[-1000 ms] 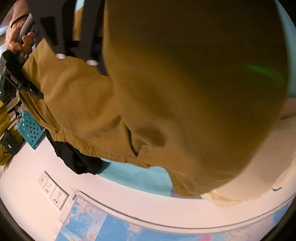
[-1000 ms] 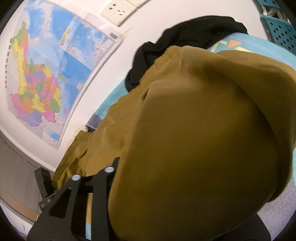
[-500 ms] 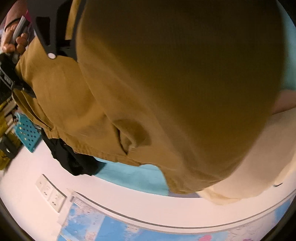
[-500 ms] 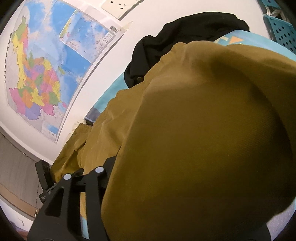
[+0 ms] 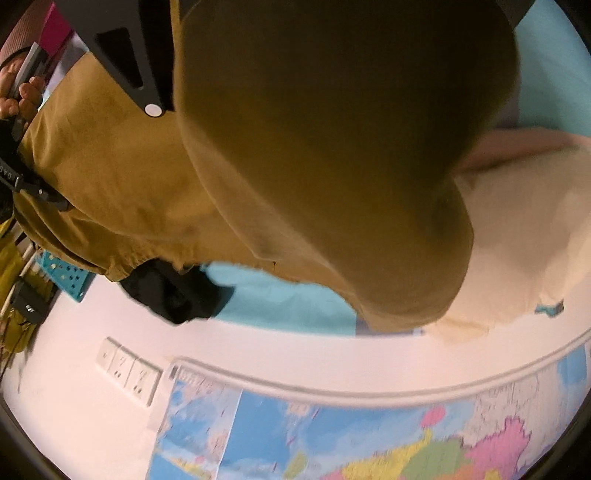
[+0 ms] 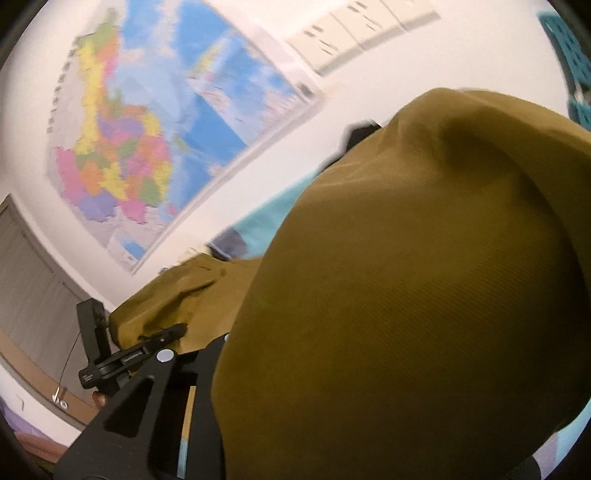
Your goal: Fold large clothes
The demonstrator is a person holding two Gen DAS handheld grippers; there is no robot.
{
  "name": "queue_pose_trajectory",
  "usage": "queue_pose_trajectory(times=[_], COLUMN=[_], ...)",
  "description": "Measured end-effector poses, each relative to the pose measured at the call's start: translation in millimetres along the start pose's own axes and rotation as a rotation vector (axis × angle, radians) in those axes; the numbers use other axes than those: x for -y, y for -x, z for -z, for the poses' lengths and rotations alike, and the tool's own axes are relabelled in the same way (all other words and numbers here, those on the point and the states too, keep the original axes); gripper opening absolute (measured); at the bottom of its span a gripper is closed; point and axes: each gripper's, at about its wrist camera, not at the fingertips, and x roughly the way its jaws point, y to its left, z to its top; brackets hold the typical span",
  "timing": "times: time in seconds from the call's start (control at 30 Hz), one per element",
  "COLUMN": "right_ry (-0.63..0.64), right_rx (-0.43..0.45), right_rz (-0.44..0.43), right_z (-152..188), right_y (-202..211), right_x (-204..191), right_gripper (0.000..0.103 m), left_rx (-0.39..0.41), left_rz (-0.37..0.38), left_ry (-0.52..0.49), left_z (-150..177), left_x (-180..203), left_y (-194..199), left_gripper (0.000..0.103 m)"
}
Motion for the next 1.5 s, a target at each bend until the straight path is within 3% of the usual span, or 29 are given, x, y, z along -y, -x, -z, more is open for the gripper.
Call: queue_pose_trajectory(times=[0.27, 0.47, 0.6, 0.83, 1.07, 1.27, 1.33, 1.4, 1.5], right_ry=[0.182, 0.263, 0.285, 0.308, 0.314, 0.338, 0.322, 0.284, 0.289], right_rx=[0.104, 0.18, 0.156, 0.081, -0.008, -0.033, -0.048, -0.128, -0.298], right_rz=[-0.075, -0.178, -0.287, -0.445, -0.552, -0.574, -0.57, -0.548, -0.453], right_z=[-48, -80, -98, -106, -85, -46, -27, -7, 26], right_y=[35, 32, -11, -114, -215, -272, -291, -317, -347], right_x=[-76, -127, -165, -230, -286, -314, -313, -305, -286], right_gripper=[0.023, 0.023, 0.023, 0.023, 0.023, 0.023, 0.023, 0.025, 0.038], left_rx=[0.126, 0.286, 0.364, 0.412, 0.404, 0.382, 0.383, 0.375, 0.285], left_rz=[0.062, 0.009, -0.118, -0.381, -0.544, -0.624, -0.617, -0.648, -0.695], left_ry=[-0.067, -0.079, -0.078, 0.026, 0.119, 0.199, 0.253, 0.288, 0.354], left_z=[-43, -79, -97, -123, -140, -146, -144, -135, -109], left_x=[5, -24, -53, -139, -230, -307, -338, -360, -402], left_y=[57, 120, 150, 180, 189, 180, 168, 151, 104], left_gripper=[0.026, 0.026, 0.027, 0.027, 0.026, 0.026, 0.026, 0.026, 0.027])
